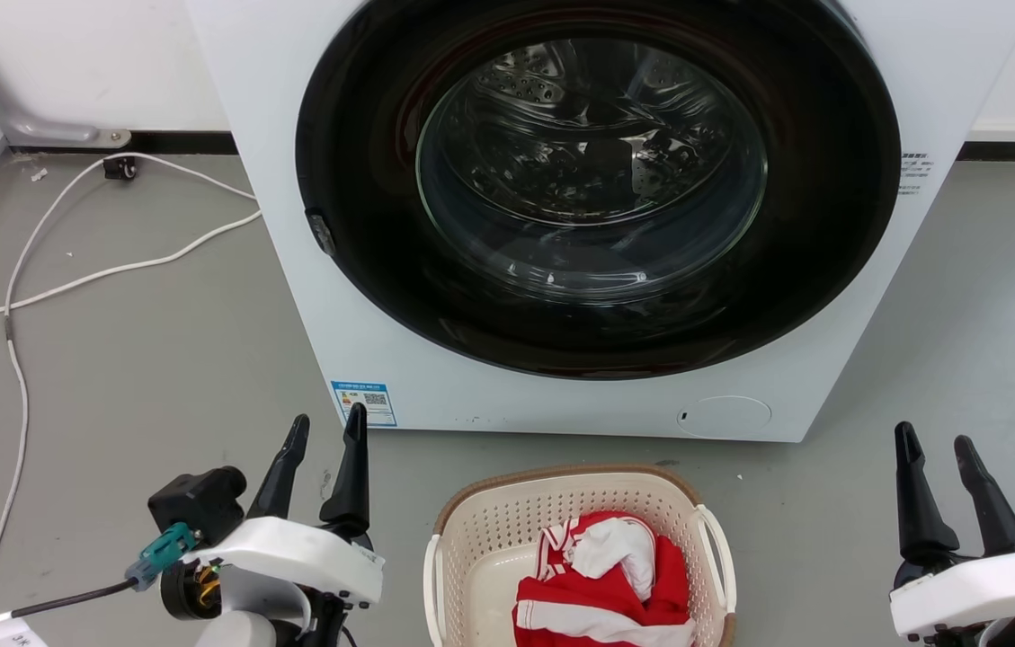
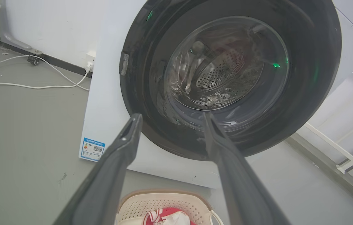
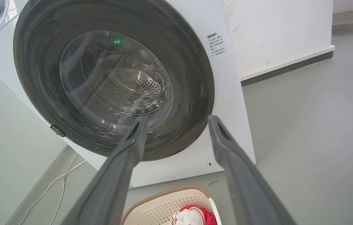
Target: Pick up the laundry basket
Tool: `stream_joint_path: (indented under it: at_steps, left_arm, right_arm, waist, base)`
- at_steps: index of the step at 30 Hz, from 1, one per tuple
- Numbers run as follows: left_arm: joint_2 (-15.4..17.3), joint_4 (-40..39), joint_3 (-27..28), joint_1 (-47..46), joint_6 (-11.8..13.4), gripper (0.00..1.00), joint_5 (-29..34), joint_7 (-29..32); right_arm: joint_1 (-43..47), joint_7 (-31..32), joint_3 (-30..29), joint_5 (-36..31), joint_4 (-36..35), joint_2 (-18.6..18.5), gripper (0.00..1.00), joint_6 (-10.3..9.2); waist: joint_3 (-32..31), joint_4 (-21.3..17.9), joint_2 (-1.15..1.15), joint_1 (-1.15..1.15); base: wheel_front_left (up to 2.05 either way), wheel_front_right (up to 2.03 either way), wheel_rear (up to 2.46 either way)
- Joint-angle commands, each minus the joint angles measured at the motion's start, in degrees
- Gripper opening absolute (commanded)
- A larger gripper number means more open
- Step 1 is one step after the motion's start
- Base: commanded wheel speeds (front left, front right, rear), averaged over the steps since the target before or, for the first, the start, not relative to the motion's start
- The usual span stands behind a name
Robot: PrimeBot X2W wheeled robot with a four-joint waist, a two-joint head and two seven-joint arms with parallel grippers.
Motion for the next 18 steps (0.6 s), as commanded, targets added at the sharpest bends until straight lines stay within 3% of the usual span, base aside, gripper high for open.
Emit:
stream_joint_path:
  at_steps: [1,18]
  left_arm:
    - [0.15,-0.26,-0.29,-1.19,0.13,1.00,1.56,-0.47]
    - [0.12,1.49,-1.97,-1.93,0.40,1.00,10.89,-2.68]
  right_arm:
    - [0.39,0.02,-0.08,-1.57,-1.00,-0.22,1.00,0.11]
    - [1.84,-0.29,0.06,-10.06,-3.35,-0.25,1.00,0.12]
  waist:
    - [0.02,0.04,0.00,0.00]
    - [0.58,0.33,0.00,0.00]
  base:
    - [0.00,0.00,0.00]
    - [0.00,0.00,0.00]
